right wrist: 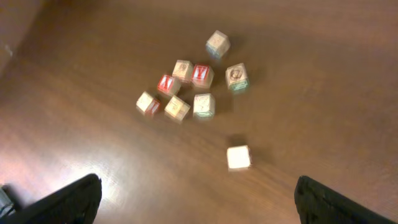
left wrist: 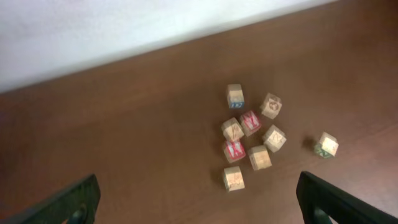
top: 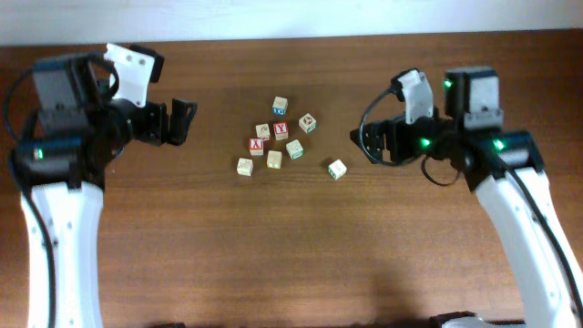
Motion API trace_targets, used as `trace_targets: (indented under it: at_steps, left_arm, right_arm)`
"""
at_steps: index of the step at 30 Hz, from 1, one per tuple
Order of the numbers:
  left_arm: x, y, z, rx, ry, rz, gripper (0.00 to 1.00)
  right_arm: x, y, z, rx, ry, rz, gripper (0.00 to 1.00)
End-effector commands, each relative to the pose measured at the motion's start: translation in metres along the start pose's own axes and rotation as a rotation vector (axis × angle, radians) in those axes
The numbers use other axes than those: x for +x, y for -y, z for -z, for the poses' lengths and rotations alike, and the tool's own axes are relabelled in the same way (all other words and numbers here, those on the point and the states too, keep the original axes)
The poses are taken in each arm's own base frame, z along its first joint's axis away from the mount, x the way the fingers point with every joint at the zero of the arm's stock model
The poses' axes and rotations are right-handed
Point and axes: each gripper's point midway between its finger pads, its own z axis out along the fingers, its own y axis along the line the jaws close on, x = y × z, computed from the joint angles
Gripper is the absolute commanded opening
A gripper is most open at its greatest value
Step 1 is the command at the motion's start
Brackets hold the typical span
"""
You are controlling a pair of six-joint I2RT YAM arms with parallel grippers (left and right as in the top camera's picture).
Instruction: Rotate 3 blocks
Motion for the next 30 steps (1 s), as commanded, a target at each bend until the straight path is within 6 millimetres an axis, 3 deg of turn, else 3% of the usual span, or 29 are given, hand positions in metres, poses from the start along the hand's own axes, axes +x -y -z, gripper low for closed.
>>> trace_targets:
  at_steps: [1,3,6,7,8,10,11,16,21,24,28,30]
  left_arm:
    - [0.011,-0.009,-0.034,0.048,-0.113,0.032,0.99]
    - [0.023,-0.016,-0.057,0.062,-0.167,0.055,0.99]
    - [0.030,-0.019,-0.066,0.065,-0.192,0.065,0.99]
    - [0.031,-0.020,-0.068,0.060,-0.198,0.066,0.99]
    - [0.031,-0.020,-0.068,0.060,-0.198,0.066,0.99]
    - [0.031,-0.020,-0.068,0.060,-0.198,0.066,0.99]
    - [0.031,-0.020,-0.068,0.060,-0.198,0.066,0.99]
    - [0.031,-0.020,-0.068,0.060,-0.198,0.066,0.99]
    - [0.031,-0.020,-0.068,0.060,-0.198,0.066,0.99]
    - [0.031,-0.020,-0.068,0.060,-0.198,0.066,0.99]
    - [0.031,-0.020,-0.068,0.060,-0.198,0.066,0.99]
    - [0.031,-0.020,-0.068,0.060,-0.198,0.066,0.99]
  right_arm:
    - [0.010,-0.004,-0.036,-0.053,-0.107,-0.024,0.98]
    - [0.022,0.002,-0.060,-0.061,-0.171,-0.045,0.98]
    - [0.022,0.004,-0.082,-0.119,-0.179,-0.094,0.99]
    - [0.022,0.009,-0.091,-0.117,-0.184,-0.109,0.93]
    - [0.026,0.020,-0.100,-0.062,-0.201,-0.246,0.93]
    - [0.044,0.050,-0.119,0.184,-0.234,-0.541,0.82]
    - [0.053,0.055,-0.126,0.303,-0.230,-0.663,0.82]
    - [0.094,0.052,-0.170,0.571,-0.232,-0.815,0.75]
    - [0.111,0.063,-0.192,0.603,-0.263,-0.805,0.62]
    - [0.113,0.064,-0.193,0.597,-0.282,-0.746,0.43]
    - [0.122,0.063,-0.187,0.571,-0.386,-0.542,0.30]
    - [0.128,0.047,-0.186,0.437,-0.490,-0.347,0.27]
